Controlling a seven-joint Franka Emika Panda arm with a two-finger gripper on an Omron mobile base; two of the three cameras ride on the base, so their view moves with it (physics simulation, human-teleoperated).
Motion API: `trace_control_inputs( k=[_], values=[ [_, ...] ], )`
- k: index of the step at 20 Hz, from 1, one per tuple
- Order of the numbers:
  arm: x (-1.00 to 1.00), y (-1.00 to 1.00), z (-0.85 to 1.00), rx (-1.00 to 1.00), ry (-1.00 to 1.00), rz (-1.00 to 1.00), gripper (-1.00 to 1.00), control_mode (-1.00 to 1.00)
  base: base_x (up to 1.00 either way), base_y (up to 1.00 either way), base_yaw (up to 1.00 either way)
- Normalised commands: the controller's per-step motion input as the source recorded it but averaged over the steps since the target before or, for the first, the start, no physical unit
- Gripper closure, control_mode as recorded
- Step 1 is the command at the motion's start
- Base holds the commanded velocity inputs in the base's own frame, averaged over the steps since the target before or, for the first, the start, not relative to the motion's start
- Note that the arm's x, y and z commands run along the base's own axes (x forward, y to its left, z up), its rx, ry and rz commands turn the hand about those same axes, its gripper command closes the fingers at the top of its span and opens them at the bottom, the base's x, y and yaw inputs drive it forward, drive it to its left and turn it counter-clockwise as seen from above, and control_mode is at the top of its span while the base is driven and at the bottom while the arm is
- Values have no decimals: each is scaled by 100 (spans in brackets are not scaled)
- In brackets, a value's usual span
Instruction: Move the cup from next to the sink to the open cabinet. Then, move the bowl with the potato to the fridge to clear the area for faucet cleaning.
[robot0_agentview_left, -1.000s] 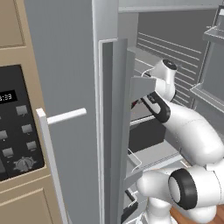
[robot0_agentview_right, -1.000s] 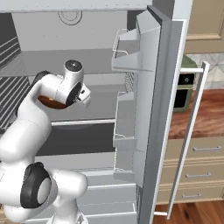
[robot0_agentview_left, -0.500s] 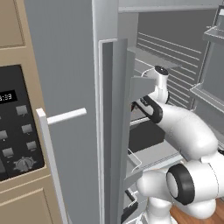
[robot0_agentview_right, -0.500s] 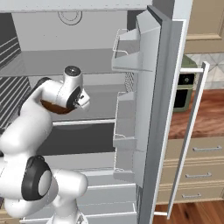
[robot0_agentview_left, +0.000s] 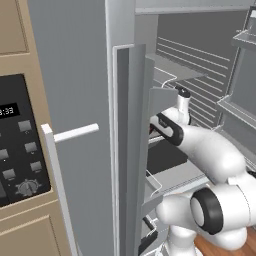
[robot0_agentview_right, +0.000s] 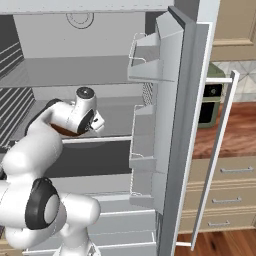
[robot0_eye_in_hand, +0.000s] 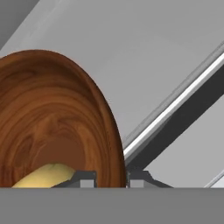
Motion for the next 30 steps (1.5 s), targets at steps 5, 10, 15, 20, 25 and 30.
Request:
trace_control_inputs(
  k=[5, 10, 15, 20, 25, 30],
  values=[
    [3, 0, 0, 0, -8, -5, 100, -100, 0, 0, 0],
    [36, 1, 0, 0, -1, -2, 100, -100, 0, 0, 0],
    [55, 0, -15, 0, 4, -4, 100, -100, 0, 0, 0],
    [54, 2, -25, 0, 4, -5, 100, -100, 0, 0, 0],
    [38, 15, -5, 0, 0, -5, -100, -100, 0, 0, 0],
    [-22, 0, 0, 0, -2, 0, -100, -100, 0, 0, 0]
  ],
)
